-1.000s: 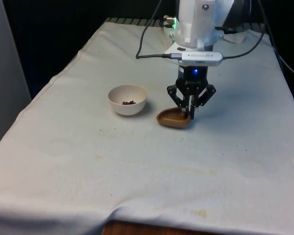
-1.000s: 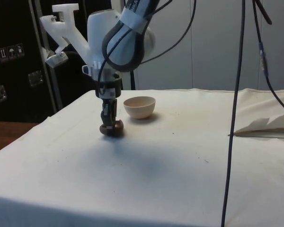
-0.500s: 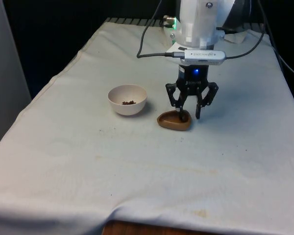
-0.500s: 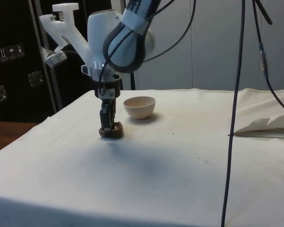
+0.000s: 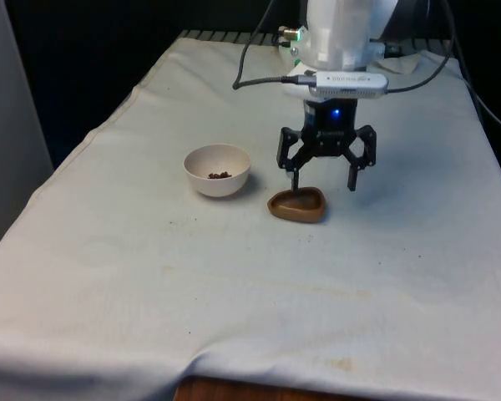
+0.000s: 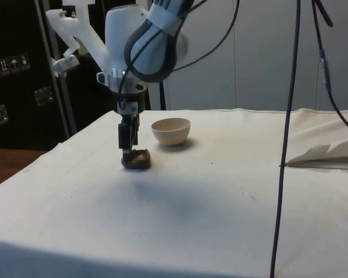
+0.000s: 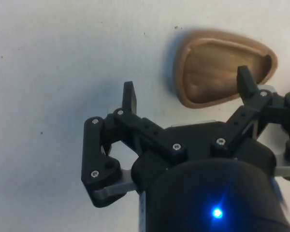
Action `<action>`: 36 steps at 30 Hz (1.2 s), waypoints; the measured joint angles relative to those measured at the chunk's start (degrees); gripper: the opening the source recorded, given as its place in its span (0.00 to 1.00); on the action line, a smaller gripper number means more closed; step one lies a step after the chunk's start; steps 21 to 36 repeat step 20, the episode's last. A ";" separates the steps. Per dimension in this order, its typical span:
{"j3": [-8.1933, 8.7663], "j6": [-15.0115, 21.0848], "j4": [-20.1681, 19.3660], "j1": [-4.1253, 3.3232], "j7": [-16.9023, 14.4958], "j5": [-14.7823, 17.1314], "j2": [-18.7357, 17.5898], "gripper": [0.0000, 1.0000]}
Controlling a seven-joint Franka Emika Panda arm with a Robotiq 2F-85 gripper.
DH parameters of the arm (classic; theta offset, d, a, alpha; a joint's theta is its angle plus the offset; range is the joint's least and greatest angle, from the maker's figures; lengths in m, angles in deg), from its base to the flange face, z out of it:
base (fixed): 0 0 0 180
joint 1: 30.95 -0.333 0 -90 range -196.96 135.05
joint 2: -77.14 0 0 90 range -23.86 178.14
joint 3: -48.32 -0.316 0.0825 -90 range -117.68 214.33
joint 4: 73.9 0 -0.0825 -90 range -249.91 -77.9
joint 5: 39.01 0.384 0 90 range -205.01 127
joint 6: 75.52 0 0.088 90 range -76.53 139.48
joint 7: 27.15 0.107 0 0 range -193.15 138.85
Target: Pour the coffee beans from the cup into the bowl.
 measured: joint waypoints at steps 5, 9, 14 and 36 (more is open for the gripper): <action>0.00 -1.78 -0.06 0.00 0.00 0.00 1.78 1.00; 0.00 -3.55 -0.06 0.06 0.00 -0.11 3.61 1.00; 0.00 -4.93 -0.06 0.06 0.00 -0.23 5.21 1.00; 0.00 -6.70 0.00 0.11 0.00 -0.29 6.93 1.00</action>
